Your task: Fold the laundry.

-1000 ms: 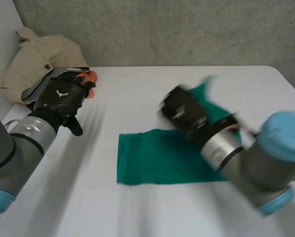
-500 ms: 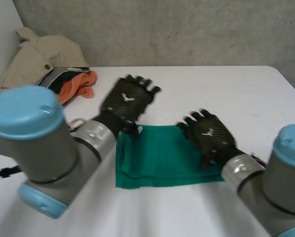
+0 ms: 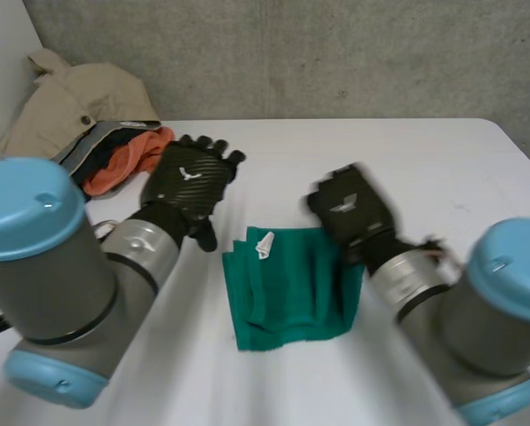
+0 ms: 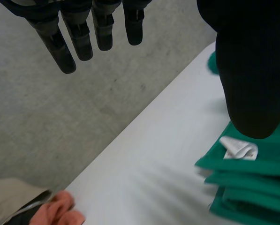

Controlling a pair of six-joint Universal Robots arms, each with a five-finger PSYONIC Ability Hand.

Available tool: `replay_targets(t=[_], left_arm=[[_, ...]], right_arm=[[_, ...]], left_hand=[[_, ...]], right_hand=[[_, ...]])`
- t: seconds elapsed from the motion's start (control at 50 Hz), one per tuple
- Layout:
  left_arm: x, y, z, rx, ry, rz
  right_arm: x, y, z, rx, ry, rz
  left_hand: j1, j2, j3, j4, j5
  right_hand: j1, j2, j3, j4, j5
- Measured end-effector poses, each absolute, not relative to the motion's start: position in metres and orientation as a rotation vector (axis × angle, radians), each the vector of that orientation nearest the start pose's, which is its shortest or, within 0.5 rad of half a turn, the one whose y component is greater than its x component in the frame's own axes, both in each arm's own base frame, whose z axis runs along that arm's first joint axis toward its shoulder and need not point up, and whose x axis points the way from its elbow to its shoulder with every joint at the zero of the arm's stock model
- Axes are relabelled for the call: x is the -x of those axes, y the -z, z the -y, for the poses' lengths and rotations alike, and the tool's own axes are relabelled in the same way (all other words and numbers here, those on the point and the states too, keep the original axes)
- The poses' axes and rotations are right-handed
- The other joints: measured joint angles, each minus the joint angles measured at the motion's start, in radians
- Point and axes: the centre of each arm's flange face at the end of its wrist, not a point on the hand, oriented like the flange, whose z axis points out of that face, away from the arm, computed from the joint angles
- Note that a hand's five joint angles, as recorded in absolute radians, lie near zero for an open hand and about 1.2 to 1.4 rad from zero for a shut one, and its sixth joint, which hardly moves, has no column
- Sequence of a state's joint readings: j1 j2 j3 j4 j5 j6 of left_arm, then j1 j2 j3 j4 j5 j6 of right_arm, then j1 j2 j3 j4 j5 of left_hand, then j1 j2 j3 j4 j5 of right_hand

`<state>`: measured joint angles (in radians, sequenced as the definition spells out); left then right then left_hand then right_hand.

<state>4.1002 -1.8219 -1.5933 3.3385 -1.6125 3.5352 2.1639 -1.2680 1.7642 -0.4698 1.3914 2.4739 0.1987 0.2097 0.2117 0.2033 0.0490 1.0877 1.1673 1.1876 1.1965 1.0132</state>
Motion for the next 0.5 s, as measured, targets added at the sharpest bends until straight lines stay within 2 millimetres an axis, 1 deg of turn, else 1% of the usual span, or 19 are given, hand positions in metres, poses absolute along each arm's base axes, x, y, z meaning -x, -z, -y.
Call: replay_targets(t=[0.02,0.04,0.06,0.08,0.1,0.12,0.16,0.2,0.24,0.28,0.3,0.32,0.38,0.4,0.44,0.46,0.48,0.5], left_arm=[[0.302,-0.238,0.214,-1.103,2.206,-2.123],[0.300,-0.238,0.215,-1.097,2.201,-2.125],[0.295,-0.236,0.215,-1.087,2.190,-2.132],[0.293,-0.234,0.215,-1.080,2.179,-2.140],[0.291,-0.233,0.216,-1.077,2.173,-2.146],[0.289,-0.231,0.216,-1.071,2.163,-2.157],[0.287,-0.227,0.217,-1.059,2.151,-2.181],[0.287,-0.227,0.219,-1.043,2.157,-2.198],[0.289,-0.229,0.221,-1.022,2.177,-2.210],[0.292,-0.234,0.224,-0.998,2.215,-2.208],[0.295,-0.239,0.226,-0.982,2.247,-2.207],[0.300,-0.245,0.228,-0.967,2.292,-2.203],[0.311,-0.251,0.227,-0.966,2.353,-2.202],[0.319,-0.252,0.226,-0.981,2.378,-2.209],[0.330,-0.251,0.221,-1.016,2.401,-2.227],[0.334,-0.250,0.220,-1.028,2.406,-2.233],[0.345,-0.245,0.215,-1.073,2.411,-2.259],[0.350,-0.242,0.213,-1.092,2.407,-2.272]], right_arm=[[-0.327,-0.191,0.196,1.481,2.098,-1.606],[-0.331,-0.189,0.192,1.495,2.081,-1.589],[-0.345,-0.178,0.175,1.559,2.003,-1.523],[-0.353,-0.168,0.165,1.600,1.945,-1.498],[-0.356,-0.163,0.160,1.621,1.914,-1.493],[-0.361,-0.153,0.153,1.656,1.859,-1.490],[-0.364,-0.138,0.147,1.698,1.771,-1.522],[-0.364,-0.133,0.146,1.696,1.718,-1.571],[-0.361,-0.138,0.152,1.640,1.700,-1.633],[-0.356,-0.152,0.163,1.552,1.732,-1.677],[-0.349,-0.164,0.175,1.460,1.761,-1.718],[-0.339,-0.180,0.190,1.327,1.796,-1.769],[-0.322,-0.198,0.211,1.132,1.817,-1.839],[-0.313,-0.206,0.220,1.039,1.813,-1.874],[-0.302,-0.212,0.229,0.932,1.787,-1.923],[-0.300,-0.213,0.230,0.907,1.778,-1.936],[-0.292,-0.216,0.236,0.835,1.742,-1.980],[-0.289,-0.216,0.237,0.812,1.722,-2.001]], left_hand=[[0.000,0.000,0.000,0.000,0.000],[0.000,0.000,0.000,0.000,0.000],[0.000,0.000,0.000,0.000,0.000],[0.000,0.000,0.000,0.000,0.000],[0.000,0.000,0.000,0.000,0.000],[0.000,0.000,0.000,0.000,0.000],[0.000,0.000,0.000,0.000,0.000],[0.000,0.000,0.000,0.000,0.000],[0.000,0.000,0.000,0.000,0.000],[0.000,0.000,0.000,0.000,0.000],[0.000,0.000,0.000,0.000,0.000],[0.000,0.000,0.000,0.000,0.000],[0.000,0.000,0.000,0.000,0.000],[0.000,0.000,0.000,0.000,0.000],[0.000,0.000,0.000,0.000,0.000],[0.000,0.000,0.000,0.000,0.000],[0.000,0.000,0.000,0.000,0.000],[0.000,0.000,0.000,0.000,0.000]], right_hand=[[0.000,0.000,0.000,0.000,0.000],[0.000,0.000,0.000,0.000,0.000],[-0.002,-0.003,0.000,0.000,0.000],[-0.117,-0.139,-0.138,-0.139,-0.138],[-0.238,-0.246,-0.241,-0.242,-0.242],[-0.465,-0.498,-0.482,-0.482,-0.468],[-0.801,-0.858,-0.837,-0.840,-0.850],[-0.863,-0.951,-0.964,-0.969,-0.962],[-0.863,-0.957,-0.979,-0.987,-0.967],[-0.863,-0.957,-0.979,-0.987,-0.967],[-0.863,-0.957,-0.979,-0.987,-0.967],[-0.863,-0.957,-0.979,-0.987,-0.967],[-0.863,-0.957,-0.979,-0.987,-0.967],[-0.863,-0.957,-0.979,-0.987,-0.967],[-0.863,-0.957,-0.979,-0.987,-0.967],[-0.863,-0.957,-0.979,-0.987,-0.967],[-0.863,-0.957,-0.979,-0.987,-0.967],[-0.863,-0.957,-0.979,-0.987,-0.967]])
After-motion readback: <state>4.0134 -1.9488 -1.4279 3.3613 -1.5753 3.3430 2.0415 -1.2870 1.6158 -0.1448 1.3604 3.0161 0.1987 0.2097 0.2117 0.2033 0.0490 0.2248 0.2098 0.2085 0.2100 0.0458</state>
